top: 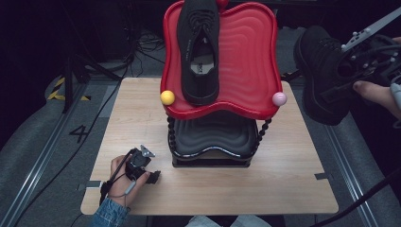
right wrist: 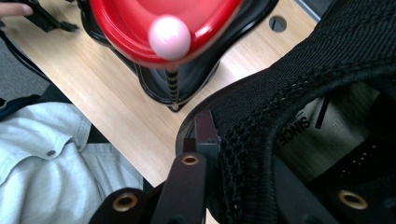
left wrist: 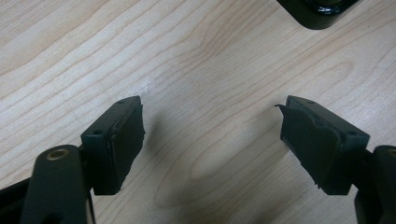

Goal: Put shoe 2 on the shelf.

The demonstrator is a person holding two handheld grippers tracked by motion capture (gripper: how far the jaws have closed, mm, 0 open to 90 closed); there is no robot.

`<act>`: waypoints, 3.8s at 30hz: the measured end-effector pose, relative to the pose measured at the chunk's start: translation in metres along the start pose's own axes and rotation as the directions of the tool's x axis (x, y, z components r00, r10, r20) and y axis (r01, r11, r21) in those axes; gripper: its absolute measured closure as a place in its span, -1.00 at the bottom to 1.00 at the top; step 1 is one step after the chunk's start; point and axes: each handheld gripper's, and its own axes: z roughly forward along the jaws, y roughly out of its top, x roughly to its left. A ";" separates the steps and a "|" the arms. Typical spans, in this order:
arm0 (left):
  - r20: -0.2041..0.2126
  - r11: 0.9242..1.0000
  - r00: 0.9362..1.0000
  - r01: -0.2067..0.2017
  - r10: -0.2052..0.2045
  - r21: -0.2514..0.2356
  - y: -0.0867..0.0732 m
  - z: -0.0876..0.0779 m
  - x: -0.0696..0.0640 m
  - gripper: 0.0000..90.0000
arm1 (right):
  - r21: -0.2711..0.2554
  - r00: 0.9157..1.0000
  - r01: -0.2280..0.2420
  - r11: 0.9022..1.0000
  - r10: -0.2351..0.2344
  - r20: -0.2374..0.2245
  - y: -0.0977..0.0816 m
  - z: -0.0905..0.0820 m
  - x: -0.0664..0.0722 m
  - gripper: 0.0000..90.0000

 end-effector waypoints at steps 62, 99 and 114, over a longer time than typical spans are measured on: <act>-0.038 1.000 0.999 -0.011 0.010 -0.008 -0.016 -0.011 -0.004 -0.49 | -0.041 0.961 0.274 0.961 -0.273 0.039 0.135 0.028 0.089 0.97; -0.021 1.000 1.000 -0.011 0.011 -0.001 -0.014 -0.008 -0.001 -0.53 | -0.076 0.964 0.265 0.961 -0.267 -0.015 0.136 0.056 0.095 0.60; -0.033 1.000 0.999 0.003 -0.003 0.006 -0.018 -0.011 -0.003 -0.52 | -0.246 0.966 0.250 0.937 -0.260 -0.011 0.121 0.006 0.089 0.30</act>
